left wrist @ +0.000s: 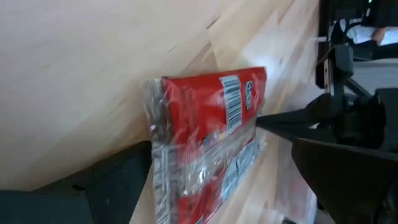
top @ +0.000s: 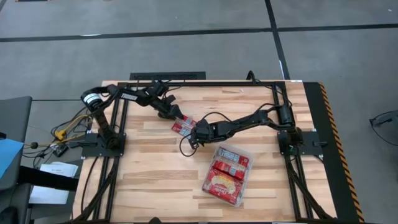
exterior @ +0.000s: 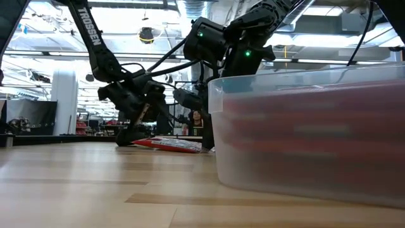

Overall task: Sort popcorn bags into baskets
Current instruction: Put the red popcorn bag into the transparent bin

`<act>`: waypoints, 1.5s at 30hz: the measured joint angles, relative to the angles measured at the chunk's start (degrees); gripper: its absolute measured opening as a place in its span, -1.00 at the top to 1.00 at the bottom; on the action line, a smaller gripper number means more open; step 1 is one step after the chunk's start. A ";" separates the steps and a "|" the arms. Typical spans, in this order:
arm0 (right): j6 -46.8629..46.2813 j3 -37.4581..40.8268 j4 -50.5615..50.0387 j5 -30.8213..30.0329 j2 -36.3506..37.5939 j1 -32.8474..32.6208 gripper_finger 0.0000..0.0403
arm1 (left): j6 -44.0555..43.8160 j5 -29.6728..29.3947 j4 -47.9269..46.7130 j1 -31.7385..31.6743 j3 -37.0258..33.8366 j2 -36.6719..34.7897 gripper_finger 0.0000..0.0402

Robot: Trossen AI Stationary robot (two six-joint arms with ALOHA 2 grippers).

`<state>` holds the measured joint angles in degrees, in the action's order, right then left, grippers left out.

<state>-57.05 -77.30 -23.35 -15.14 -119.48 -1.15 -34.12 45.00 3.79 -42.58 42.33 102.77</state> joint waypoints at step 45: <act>-40.73 0.15 -42.23 -26.79 39.28 -26.31 0.86 | -25.41 -18.27 -10.43 22.36 -0.17 -42.13 0.99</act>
<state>-97.78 -77.15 -65.57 -41.93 -80.20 -27.46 -59.53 26.73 -6.63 -20.21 42.15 60.64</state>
